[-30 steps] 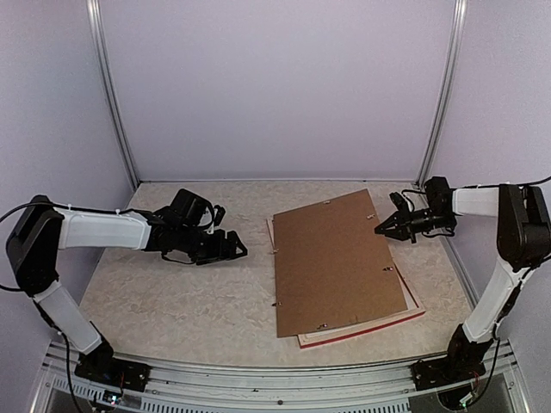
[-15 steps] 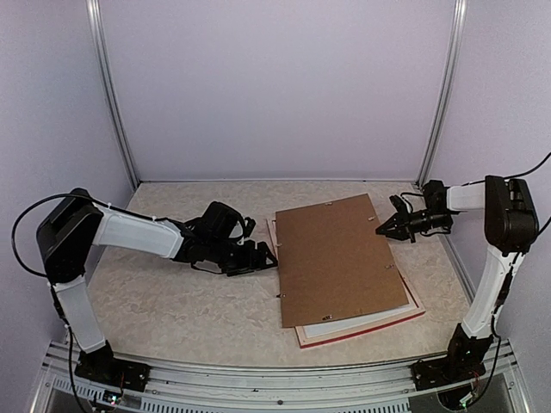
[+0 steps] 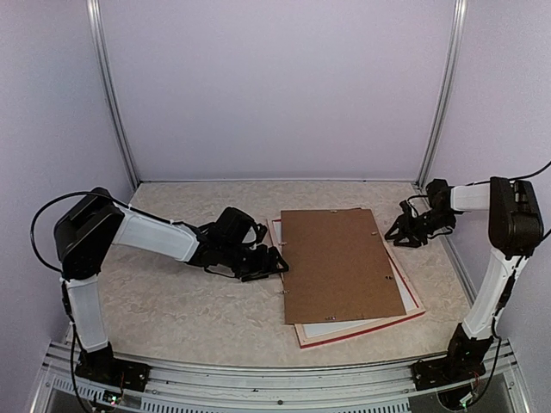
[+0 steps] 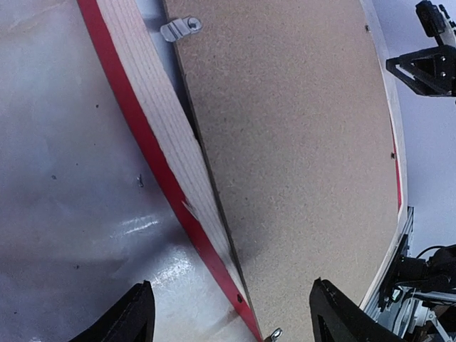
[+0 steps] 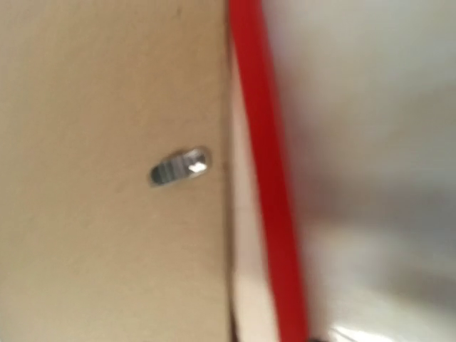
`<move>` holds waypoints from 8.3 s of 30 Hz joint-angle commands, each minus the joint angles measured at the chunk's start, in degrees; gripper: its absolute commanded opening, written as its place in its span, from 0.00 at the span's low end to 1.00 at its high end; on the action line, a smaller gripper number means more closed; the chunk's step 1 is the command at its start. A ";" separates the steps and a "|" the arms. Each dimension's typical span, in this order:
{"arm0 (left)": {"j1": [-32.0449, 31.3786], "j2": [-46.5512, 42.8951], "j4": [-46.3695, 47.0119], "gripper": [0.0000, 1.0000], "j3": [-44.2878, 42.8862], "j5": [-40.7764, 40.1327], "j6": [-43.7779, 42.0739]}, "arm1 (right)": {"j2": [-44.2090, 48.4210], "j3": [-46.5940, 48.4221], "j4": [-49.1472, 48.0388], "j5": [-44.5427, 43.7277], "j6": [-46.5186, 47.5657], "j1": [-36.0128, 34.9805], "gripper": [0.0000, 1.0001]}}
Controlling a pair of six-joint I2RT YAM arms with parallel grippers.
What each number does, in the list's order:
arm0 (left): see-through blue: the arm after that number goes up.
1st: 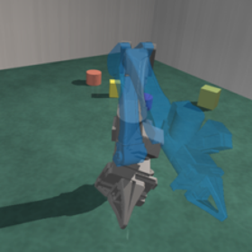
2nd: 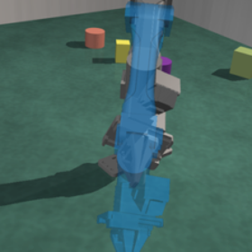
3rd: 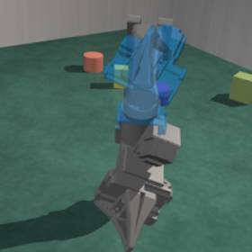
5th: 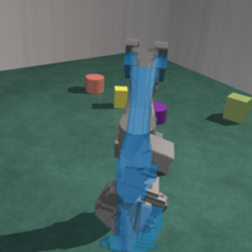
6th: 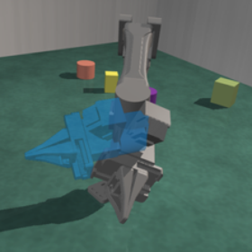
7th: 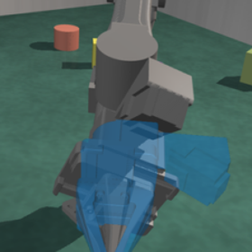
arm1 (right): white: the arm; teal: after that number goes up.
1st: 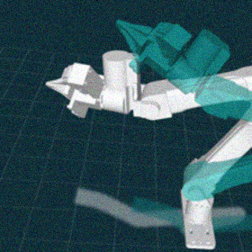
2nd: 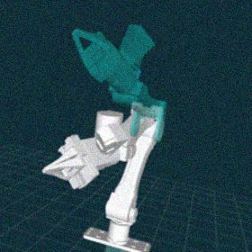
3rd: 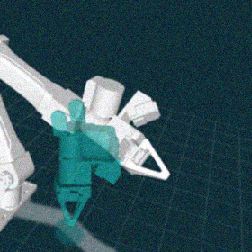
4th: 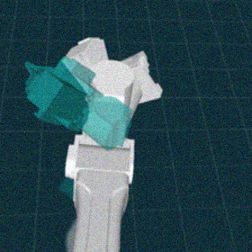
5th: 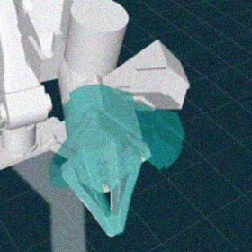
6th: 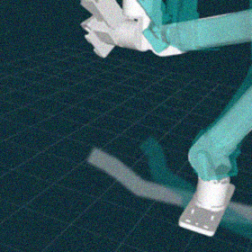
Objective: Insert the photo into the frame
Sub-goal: Place the backboard on the frame body, then adjust the photo frame at the center of the board, then place the backboard on the frame body.
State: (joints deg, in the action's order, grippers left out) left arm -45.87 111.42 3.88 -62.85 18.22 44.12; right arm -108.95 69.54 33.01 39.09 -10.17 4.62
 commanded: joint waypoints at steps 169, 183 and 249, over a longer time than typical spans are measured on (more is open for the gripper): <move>-10.76 -16.73 -7.27 0.31 13.07 -4.04 0.16 | 27.32 -26.09 -13.27 -32.13 -29.26 -41.38 0.64; -10.87 -16.73 -8.14 0.32 12.22 -4.95 -0.27 | 27.55 -28.43 -13.18 -31.95 -31.19 -41.47 0.64; -10.84 -12.20 -10.98 0.35 5.82 -8.00 -3.16 | 24.79 -24.16 -9.55 -36.95 -30.09 -41.82 0.66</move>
State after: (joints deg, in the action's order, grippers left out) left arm -56.03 98.04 -12.05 -54.06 10.09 41.93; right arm -82.67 43.13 24.53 1.02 -41.41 -36.25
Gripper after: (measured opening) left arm 0.346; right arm 0.656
